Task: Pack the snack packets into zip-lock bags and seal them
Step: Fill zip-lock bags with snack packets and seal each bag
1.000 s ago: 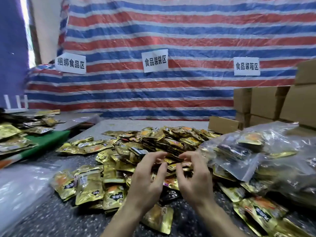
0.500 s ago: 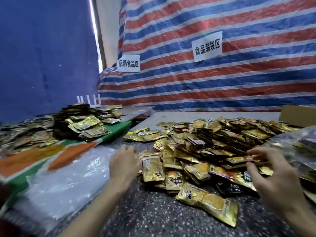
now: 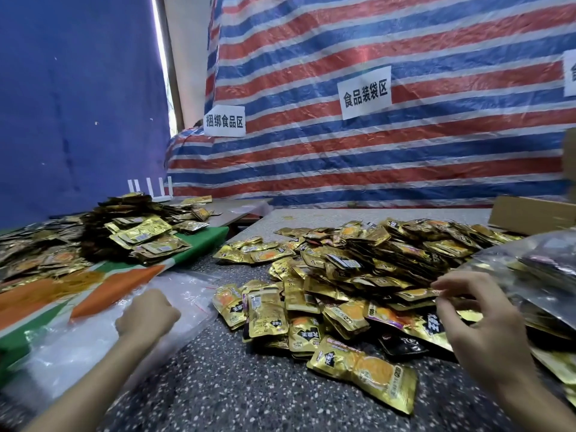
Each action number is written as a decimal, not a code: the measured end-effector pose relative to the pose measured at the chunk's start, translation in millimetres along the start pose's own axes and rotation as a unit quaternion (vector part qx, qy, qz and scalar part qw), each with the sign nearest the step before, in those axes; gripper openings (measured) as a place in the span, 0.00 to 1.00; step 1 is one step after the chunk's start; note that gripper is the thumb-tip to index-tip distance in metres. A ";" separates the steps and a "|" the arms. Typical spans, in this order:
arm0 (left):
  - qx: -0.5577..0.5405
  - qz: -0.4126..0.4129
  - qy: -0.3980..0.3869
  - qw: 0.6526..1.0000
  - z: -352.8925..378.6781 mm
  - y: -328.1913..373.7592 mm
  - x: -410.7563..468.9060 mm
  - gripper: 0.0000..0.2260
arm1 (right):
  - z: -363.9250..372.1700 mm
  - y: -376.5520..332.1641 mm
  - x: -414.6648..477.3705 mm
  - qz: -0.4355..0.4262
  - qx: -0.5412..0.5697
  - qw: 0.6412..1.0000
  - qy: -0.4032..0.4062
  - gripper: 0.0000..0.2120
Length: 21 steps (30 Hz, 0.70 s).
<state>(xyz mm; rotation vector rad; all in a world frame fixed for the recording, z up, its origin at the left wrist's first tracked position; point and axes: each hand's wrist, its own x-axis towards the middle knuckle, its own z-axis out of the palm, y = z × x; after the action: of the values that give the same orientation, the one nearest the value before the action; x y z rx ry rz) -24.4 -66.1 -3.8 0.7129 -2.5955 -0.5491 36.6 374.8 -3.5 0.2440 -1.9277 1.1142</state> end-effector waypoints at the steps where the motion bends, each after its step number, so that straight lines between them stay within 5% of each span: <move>1: -0.059 -0.017 -0.025 0.998 -6.6 2.2 2.4 0.14 | -0.1 0.3 0.2 0.007 0.003 1.000 0.001 0.16; 6: -0.180 0.104 0.138 0.968 -17.7 36.2 -35.6 0.08 | 0.8 2.4 1.1 0.069 0.054 0.996 0.022 0.12; 9: -0.297 0.246 0.114 0.916 -17.8 74.4 -87.8 0.10 | -2.3 -2.0 4.0 0.114 0.114 0.986 0.042 0.01; 13: -0.381 0.389 0.082 0.835 -3.8 133.5 -146.3 0.08 | -10.1 -2.0 6.3 0.221 0.247 0.943 0.006 0.19; 17: -0.321 0.595 0.103 0.729 19.6 200.1 -177.6 0.04 | -15.2 -6.7 22.2 0.345 0.335 0.874 -0.061 0.23; 19: -0.272 0.678 0.117 0.673 35.0 223.7 -183.7 0.05 | -13.8 -5.4 25.3 0.362 0.341 0.867 -0.021 0.16; 21: -0.252 0.713 0.105 0.646 56.0 234.3 -188.3 0.06 | -15.9 -0.9 27.3 0.374 0.309 0.873 -0.042 0.26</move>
<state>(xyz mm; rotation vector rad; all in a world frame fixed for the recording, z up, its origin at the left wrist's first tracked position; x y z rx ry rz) 6.7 237.8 7.7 -1.3123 -1.7740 -0.4827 30.0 393.2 21.3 -0.1454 -1.7045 2.2677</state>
